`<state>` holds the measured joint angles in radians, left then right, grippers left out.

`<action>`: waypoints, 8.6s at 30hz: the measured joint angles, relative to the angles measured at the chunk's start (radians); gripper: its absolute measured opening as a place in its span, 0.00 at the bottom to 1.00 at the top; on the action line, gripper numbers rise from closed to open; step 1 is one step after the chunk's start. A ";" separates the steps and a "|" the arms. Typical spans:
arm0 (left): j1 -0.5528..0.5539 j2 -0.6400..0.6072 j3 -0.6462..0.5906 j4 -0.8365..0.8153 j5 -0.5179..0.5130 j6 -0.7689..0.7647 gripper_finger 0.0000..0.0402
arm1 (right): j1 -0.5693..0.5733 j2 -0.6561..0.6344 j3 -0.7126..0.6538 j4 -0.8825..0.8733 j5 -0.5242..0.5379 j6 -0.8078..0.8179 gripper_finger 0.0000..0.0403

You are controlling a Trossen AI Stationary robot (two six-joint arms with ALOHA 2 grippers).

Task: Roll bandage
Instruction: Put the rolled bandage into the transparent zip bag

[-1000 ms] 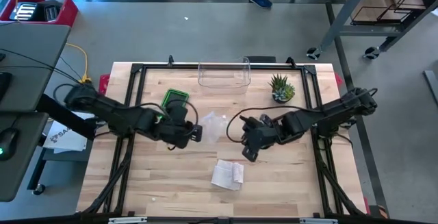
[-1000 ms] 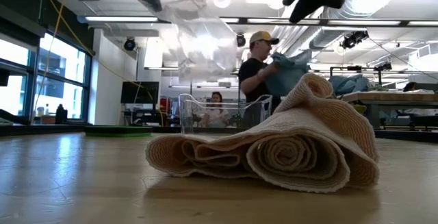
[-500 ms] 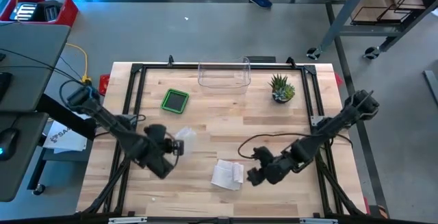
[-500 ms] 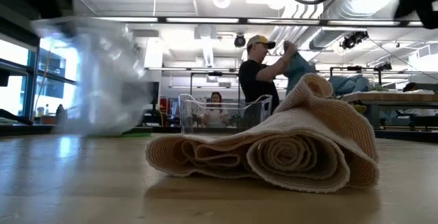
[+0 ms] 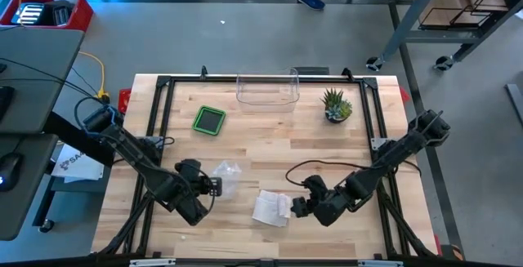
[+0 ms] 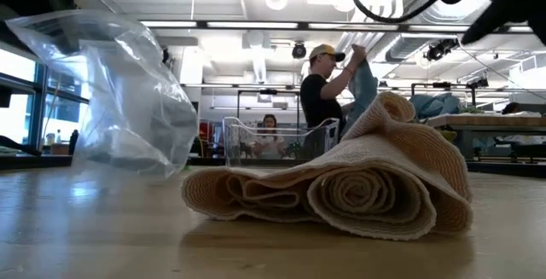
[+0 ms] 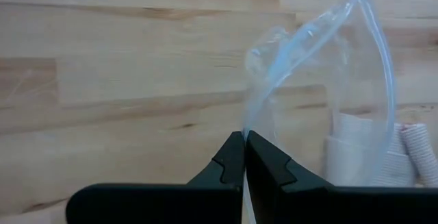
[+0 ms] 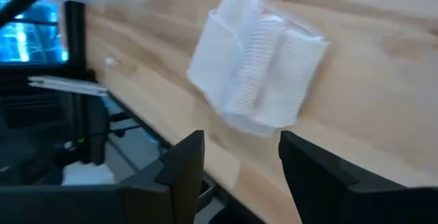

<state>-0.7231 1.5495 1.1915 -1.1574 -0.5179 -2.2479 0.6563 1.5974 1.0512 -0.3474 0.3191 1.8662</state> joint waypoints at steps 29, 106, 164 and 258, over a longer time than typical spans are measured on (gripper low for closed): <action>-0.004 0.009 0.015 -0.075 0.172 -0.003 0.00 | -0.019 0.038 -0.002 0.125 0.082 -0.067 0.93; 0.320 0.181 0.407 0.146 -0.122 0.794 0.00 | -0.260 -0.114 0.122 0.015 0.002 -0.315 0.93; 0.404 0.152 0.407 0.418 -0.101 1.056 0.25 | -0.230 -0.111 0.363 -0.719 0.229 -0.034 0.00; 0.286 0.187 0.407 -0.306 -0.052 0.422 0.00 | -0.548 0.129 0.210 0.121 -0.224 -0.658 0.00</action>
<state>-0.4374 1.7370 1.5990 -1.4635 -0.5701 -1.8259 0.1083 1.7262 1.2613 -0.2268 0.0948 1.2085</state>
